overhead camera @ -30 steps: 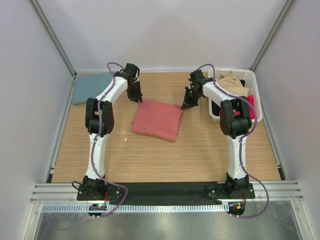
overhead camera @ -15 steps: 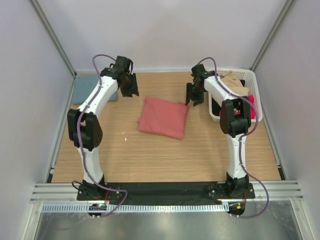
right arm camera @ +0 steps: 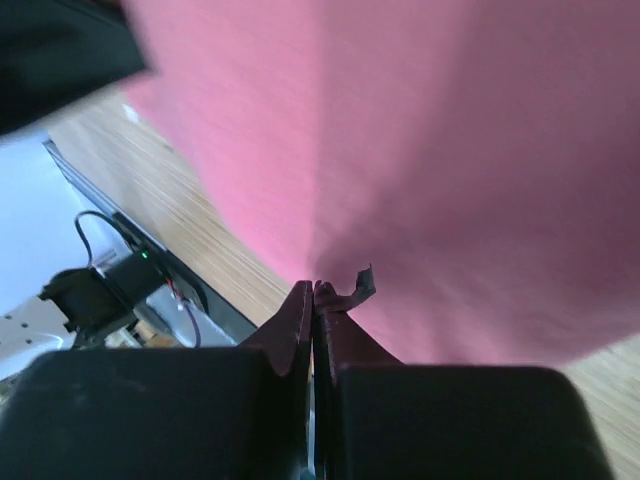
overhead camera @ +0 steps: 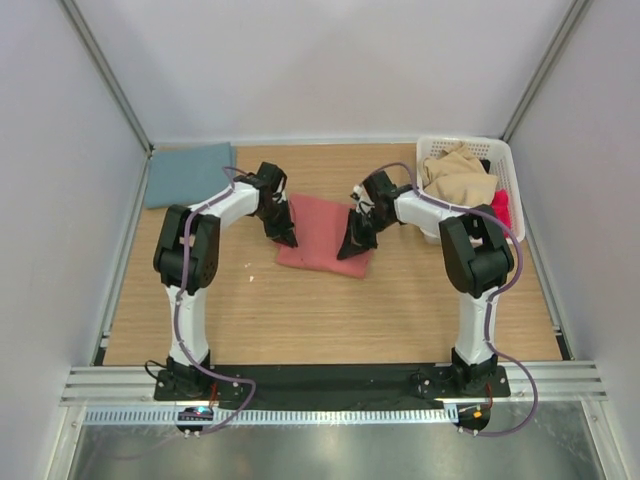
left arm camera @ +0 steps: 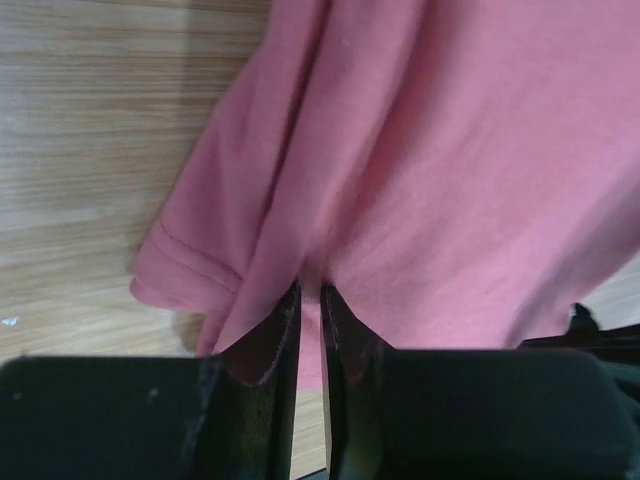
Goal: Fold and stack the t-shirts
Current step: Fold the tshirt
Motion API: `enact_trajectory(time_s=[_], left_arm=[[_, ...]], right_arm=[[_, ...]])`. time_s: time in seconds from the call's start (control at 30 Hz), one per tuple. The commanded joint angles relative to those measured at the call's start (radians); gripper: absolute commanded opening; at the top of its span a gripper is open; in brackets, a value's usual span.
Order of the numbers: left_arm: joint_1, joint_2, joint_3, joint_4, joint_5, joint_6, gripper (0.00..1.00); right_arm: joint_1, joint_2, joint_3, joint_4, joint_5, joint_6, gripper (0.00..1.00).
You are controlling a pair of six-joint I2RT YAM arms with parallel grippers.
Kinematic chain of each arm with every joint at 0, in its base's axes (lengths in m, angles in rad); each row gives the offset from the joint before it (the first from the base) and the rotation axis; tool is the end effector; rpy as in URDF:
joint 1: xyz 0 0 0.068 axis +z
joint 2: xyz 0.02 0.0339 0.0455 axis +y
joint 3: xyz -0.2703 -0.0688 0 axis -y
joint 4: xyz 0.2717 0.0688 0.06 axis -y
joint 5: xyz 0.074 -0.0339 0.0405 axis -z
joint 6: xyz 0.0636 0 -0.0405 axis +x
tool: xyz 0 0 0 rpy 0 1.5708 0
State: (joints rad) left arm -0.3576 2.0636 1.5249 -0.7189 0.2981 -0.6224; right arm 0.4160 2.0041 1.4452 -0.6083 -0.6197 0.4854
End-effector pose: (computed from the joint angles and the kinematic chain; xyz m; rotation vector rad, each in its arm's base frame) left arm 0.4182 -0.1762 0.1355 -0.3195 2.9277 -0.6089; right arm 0.3922 0.2136 0.1500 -0.0879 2.8607 1.0776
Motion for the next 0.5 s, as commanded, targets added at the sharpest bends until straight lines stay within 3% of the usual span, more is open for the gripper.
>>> enact_trajectory(time_s=[0.0,0.23,0.33,0.37,0.47], left_arm=[[0.005,0.027,0.009,0.003,-0.031,0.01,0.13],[-0.012,-0.068,0.0,-0.069,-0.103,0.076,0.13],[-0.018,-0.155,-0.002,-0.068,-0.103,0.101,0.28],[-0.018,-0.172,0.006,-0.06,-0.105,0.116,0.44],[-0.004,-0.16,0.089,-0.08,-0.128,0.205,0.59]], right_arm=[[-0.039,-0.034,-0.098,0.061,-0.054,0.024,0.02],[-0.042,-0.079,-0.036,-0.148,0.136,-0.134,0.02],[-0.04,-0.103,0.007,-0.174,0.132,-0.131,0.04],[-0.04,-0.116,0.03,-0.191,0.136,-0.133,0.05],[-0.04,-0.146,0.064,-0.225,0.17,-0.145,0.21]])
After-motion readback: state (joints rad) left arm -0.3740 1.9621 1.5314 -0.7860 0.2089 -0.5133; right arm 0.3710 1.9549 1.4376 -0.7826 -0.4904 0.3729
